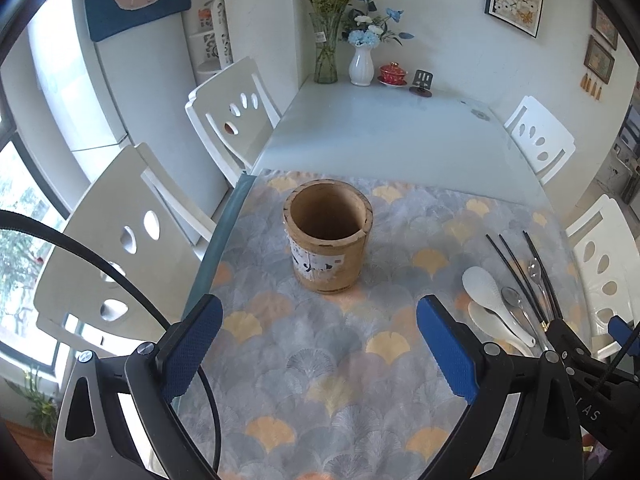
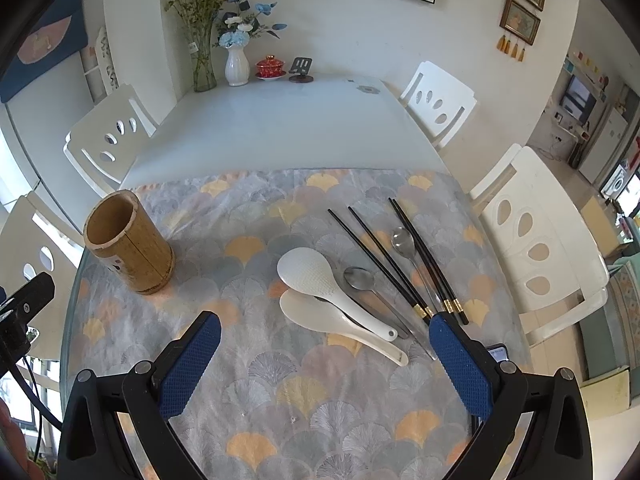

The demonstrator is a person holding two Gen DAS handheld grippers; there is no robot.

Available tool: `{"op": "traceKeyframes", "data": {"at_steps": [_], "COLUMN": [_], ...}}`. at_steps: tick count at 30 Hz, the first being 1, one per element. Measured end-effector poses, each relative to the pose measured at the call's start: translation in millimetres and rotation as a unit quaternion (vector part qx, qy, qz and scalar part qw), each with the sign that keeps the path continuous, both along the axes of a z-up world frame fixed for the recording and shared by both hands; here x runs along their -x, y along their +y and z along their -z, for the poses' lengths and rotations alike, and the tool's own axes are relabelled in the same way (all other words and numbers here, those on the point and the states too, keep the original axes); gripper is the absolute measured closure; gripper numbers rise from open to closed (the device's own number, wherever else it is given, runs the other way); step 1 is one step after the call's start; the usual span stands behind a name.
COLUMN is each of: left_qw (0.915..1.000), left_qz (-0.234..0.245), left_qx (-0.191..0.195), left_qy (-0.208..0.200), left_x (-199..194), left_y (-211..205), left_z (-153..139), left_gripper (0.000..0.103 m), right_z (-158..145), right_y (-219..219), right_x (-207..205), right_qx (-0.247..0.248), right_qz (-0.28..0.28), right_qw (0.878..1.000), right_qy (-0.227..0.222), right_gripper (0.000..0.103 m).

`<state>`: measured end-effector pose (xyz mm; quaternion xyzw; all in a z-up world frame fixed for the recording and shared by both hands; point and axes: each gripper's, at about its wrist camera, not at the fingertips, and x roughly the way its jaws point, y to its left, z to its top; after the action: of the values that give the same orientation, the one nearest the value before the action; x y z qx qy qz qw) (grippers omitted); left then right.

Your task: Organize utensils

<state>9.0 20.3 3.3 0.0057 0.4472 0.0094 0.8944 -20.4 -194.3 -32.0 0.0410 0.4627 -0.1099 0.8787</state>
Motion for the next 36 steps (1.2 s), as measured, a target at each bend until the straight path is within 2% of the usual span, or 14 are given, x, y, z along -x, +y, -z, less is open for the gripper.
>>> {"op": "traceKeyframes", "data": {"at_steps": [7, 13, 30, 32, 36], "left_qw": [0.9999, 0.9994, 0.9991, 0.999, 0.9964], "left_qz": [0.006, 0.009, 0.011, 0.007, -0.013], "left_qx": [0.003, -0.016, -0.014, -0.009, 0.032], "left_qy": [-0.01, -0.03, -0.038, -0.044, -0.077], "left_x": [5, 13, 16, 16, 18], "left_y": [-1, -8, -9, -6, 13], "left_z": [-5, -12, -16, -17, -20], "left_gripper": [0.005, 0.005, 0.005, 0.005, 0.005], "right_z": [-2, -4, -6, -6, -8], "right_y": [0, 0, 2, 1, 2], "right_x": [1, 4, 8, 8, 8], "right_qx": [-0.003, -0.005, -0.004, -0.005, -0.01], "right_qz": [0.0, -0.001, -0.01, -0.011, -0.012], "right_qw": [1.0, 1.0, 1.0, 1.0, 1.0], "right_qy": [-0.004, -0.007, -0.011, -0.011, -0.016], "right_gripper": [0.0, 0.0, 0.0, 0.0, 0.0]}}
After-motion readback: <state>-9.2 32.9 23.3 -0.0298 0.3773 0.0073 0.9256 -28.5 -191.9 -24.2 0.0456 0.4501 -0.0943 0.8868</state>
